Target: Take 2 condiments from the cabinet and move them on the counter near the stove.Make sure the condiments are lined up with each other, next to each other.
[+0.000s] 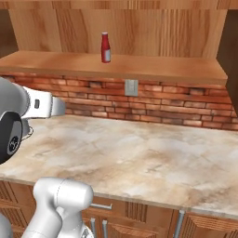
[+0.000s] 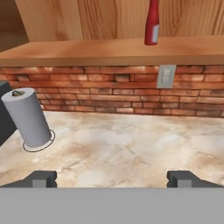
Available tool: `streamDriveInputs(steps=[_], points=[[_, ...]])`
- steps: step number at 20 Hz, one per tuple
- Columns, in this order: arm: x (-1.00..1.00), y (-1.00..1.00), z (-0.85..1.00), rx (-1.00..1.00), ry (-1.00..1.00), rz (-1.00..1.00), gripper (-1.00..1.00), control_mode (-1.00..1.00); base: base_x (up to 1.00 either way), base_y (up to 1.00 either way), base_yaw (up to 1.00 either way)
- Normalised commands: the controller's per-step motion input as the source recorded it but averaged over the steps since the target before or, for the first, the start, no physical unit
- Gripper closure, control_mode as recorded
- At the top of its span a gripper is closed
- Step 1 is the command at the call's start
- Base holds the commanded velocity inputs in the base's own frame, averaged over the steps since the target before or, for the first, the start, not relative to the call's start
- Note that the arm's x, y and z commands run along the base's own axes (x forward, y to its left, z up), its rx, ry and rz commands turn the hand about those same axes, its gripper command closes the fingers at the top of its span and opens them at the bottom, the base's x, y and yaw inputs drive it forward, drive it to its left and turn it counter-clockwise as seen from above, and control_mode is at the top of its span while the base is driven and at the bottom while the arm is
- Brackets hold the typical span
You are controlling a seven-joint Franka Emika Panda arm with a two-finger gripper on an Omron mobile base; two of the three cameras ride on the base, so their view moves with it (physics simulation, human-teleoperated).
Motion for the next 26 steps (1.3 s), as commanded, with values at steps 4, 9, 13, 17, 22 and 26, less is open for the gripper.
streamDriveInputs(steps=[4,9,13,17,22,26], points=[[0.00,0.00,0.00,0.00,0.00,0.00,-1.00,1.00,0.06,0.00,0.00],[0.00,-0.18,0.11,0.00,-0.03,0.01,-1.00,-1.00,0.00,0.00,0.00],[0.00,-0.23,0.40,0.00,-0.14,-0.04,-1.00,-1.00,0.00,0.00,0.00],[0.03,-0.17,0.33,-0.01,-0.08,-0.12,-1.00,-1.00,0.00,0.00,0.00],[0.12,-0.02,0.20,-0.02,-0.06,-0.11,-1.00,-1.00,0.00,0.00,0.00],[0.34,-0.05,0.11,-0.04,-0.10,-0.08,-1.00,-1.00,0.00,0.00,0.00]])
